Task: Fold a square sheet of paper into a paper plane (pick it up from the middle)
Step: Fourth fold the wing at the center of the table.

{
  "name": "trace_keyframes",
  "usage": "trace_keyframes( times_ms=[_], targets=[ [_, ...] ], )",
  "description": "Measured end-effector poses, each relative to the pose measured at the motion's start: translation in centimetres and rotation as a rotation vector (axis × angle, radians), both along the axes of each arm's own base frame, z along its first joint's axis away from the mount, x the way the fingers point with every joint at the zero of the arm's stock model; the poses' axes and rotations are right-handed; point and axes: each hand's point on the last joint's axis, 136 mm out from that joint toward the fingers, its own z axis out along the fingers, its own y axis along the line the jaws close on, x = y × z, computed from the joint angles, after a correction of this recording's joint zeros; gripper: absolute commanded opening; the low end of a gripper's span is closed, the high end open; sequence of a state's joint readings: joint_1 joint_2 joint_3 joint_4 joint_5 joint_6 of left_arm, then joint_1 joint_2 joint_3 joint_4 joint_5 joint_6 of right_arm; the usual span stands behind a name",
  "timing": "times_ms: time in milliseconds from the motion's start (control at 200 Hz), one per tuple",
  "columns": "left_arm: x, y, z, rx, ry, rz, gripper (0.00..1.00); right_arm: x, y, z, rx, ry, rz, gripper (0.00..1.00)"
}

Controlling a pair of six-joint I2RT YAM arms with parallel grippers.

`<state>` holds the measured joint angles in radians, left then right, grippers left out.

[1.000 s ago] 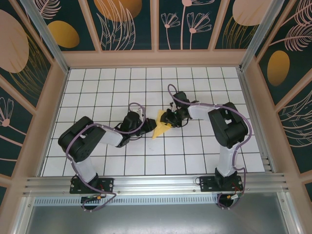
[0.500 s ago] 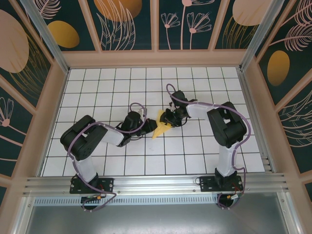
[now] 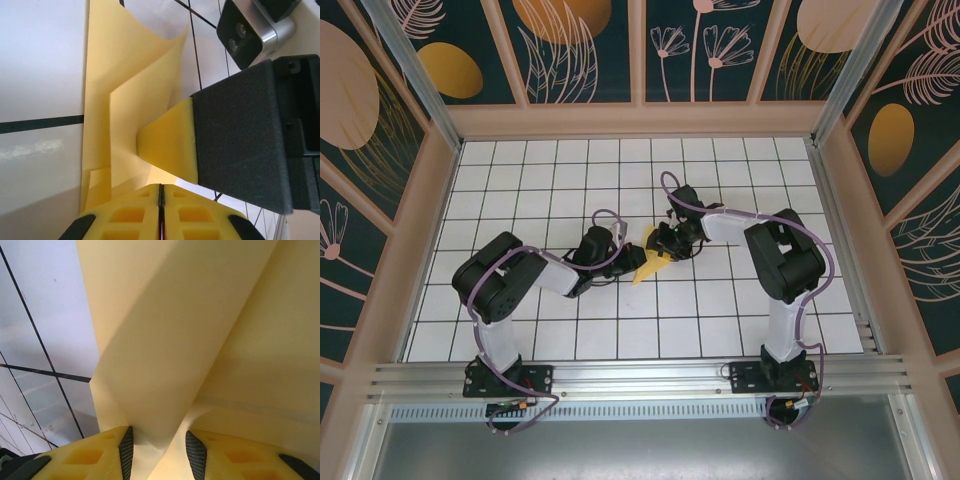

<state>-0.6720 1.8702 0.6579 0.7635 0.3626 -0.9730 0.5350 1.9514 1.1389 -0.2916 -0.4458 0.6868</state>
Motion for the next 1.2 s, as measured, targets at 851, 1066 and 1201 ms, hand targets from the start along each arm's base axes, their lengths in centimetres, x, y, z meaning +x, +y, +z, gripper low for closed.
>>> trace_keyframes(
  times_ms=[851, 1066, 1201],
  targets=[
    [0.1, 0.6, -1.8, 0.067, 0.054, 0.023, 0.02, -0.1, -0.1, -0.1, -0.004, 0.004, -0.001, 0.35],
    [0.1, 0.5, -1.9, 0.080, 0.064, 0.021, 0.00, -0.1, -0.1, -0.2, -0.006, 0.005, -0.001, 0.34],
    [0.1, 0.5, -2.0, 0.083, 0.065, 0.020, 0.00, -0.1, -0.1, -0.2, -0.007, 0.006, -0.002, 0.35]
  ],
)
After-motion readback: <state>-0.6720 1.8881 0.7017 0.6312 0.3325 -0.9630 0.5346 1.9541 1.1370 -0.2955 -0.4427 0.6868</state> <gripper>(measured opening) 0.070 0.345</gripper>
